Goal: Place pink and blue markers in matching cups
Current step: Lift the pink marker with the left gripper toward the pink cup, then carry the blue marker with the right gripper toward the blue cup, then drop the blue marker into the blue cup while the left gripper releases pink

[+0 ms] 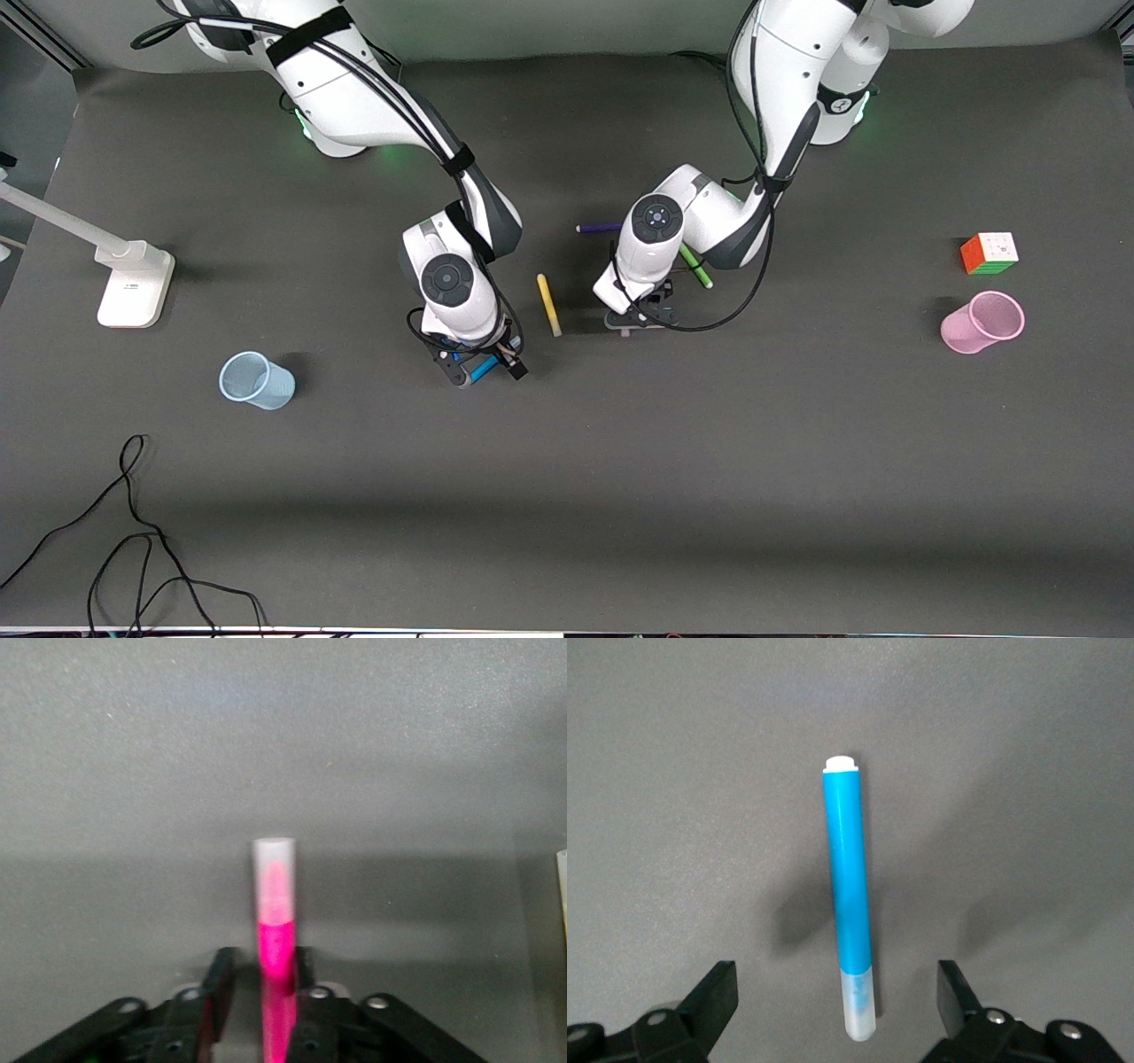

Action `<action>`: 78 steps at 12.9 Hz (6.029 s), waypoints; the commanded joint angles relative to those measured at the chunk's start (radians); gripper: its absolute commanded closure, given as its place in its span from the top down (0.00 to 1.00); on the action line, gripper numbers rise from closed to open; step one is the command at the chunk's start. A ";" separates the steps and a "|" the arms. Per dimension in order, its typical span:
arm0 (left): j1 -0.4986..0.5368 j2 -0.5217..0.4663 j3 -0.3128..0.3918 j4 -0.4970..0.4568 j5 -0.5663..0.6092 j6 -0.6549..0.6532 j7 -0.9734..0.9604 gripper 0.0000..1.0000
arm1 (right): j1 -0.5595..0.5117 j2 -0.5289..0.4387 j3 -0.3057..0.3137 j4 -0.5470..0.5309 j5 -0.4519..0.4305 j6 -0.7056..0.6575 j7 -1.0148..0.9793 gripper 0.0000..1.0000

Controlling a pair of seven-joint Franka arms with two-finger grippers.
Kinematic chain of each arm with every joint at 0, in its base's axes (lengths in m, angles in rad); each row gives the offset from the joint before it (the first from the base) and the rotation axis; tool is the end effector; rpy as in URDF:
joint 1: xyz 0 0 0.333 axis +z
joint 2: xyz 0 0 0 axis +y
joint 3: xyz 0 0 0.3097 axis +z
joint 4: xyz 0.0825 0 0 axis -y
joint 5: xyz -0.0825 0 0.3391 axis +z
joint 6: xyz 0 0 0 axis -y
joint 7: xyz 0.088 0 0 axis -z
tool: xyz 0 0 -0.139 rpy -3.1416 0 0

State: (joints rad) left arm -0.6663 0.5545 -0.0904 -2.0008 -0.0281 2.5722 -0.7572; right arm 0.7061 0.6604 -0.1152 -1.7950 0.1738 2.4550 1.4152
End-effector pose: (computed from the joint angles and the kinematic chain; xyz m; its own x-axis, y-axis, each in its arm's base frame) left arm 0.4222 -0.3980 0.1798 0.9988 0.0370 -0.0307 0.0388 -0.9976 0.0578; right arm 0.5127 0.3532 0.1802 0.5941 -0.8034 -0.0390 -0.8042 -0.5942 -0.0110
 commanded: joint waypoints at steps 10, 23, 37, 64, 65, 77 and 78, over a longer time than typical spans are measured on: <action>0.200 -0.293 0.020 0.033 0.027 -0.453 0.313 0.00 | 0.021 0.021 -0.011 -0.001 0.021 0.039 0.011 0.79; 0.801 -0.525 0.021 0.113 -0.036 -0.755 1.727 0.00 | 0.006 0.012 -0.011 0.051 0.020 -0.053 -0.025 0.16; 1.344 -0.226 0.020 0.071 -0.687 -0.774 3.052 0.00 | -0.177 -0.309 -0.026 0.241 0.021 -0.791 -0.292 0.16; 1.466 -0.029 0.020 0.309 -0.785 -1.014 3.134 1.00 | -0.530 0.044 -0.371 0.609 0.047 -1.426 -1.549 0.16; 1.461 -0.072 0.020 0.307 -0.768 -1.014 3.086 1.00 | -0.536 0.063 -0.371 0.609 0.065 -1.433 -1.549 0.16; 1.196 -0.554 0.009 0.319 -0.472 -1.003 2.267 1.00 | -0.580 0.222 -0.337 0.674 0.155 -1.309 -1.549 0.17; 1.164 -0.567 0.005 0.332 -0.445 -1.004 2.195 1.00 | -0.586 0.228 -0.334 0.675 0.155 -1.302 -1.549 0.17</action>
State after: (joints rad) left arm 0.5535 0.0278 -0.0944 -1.6659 -0.5209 1.5651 1.5582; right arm 0.1450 0.8650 -0.4606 -1.1608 0.3054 1.1537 -0.1150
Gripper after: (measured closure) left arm 0.000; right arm 0.819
